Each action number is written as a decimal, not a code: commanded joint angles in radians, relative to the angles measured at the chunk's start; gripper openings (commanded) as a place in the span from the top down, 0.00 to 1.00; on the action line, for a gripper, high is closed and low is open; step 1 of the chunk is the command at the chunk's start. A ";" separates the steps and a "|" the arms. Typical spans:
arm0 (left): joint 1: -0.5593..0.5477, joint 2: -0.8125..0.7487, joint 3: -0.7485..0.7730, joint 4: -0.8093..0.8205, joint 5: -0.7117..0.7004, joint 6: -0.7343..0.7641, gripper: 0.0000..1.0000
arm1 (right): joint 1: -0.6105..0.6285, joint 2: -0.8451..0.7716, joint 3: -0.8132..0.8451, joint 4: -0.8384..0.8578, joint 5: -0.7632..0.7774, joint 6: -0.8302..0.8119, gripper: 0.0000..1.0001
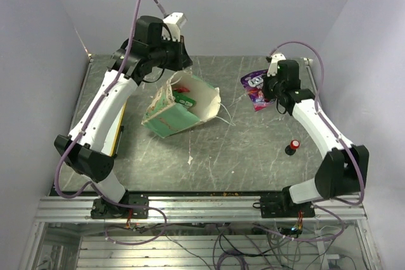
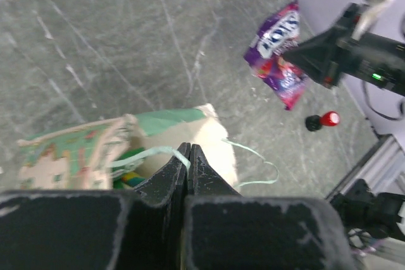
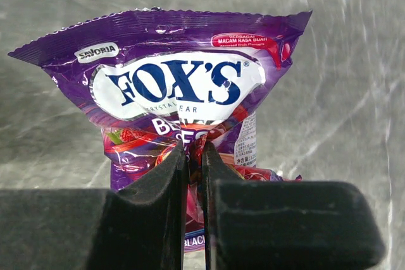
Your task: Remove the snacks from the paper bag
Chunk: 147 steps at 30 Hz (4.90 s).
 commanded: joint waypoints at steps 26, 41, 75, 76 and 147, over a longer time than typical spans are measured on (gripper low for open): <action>-0.044 -0.076 -0.125 0.092 0.113 -0.143 0.93 | -0.111 0.210 0.054 0.047 -0.582 0.252 0.03; -0.043 -0.073 -0.049 0.048 0.032 -0.131 0.93 | 0.139 0.136 -0.156 0.415 -0.794 0.716 0.38; -0.126 -0.267 -0.367 0.224 0.179 -0.262 0.93 | 0.477 -0.066 -0.323 0.192 -0.470 0.717 0.78; -0.125 -0.276 -0.373 0.218 0.178 -0.263 0.93 | 0.477 -0.103 -0.336 0.151 -0.433 0.701 0.73; -0.113 -0.291 -0.305 0.166 0.091 -0.336 0.93 | 0.756 0.123 -0.295 0.798 0.221 -0.267 0.58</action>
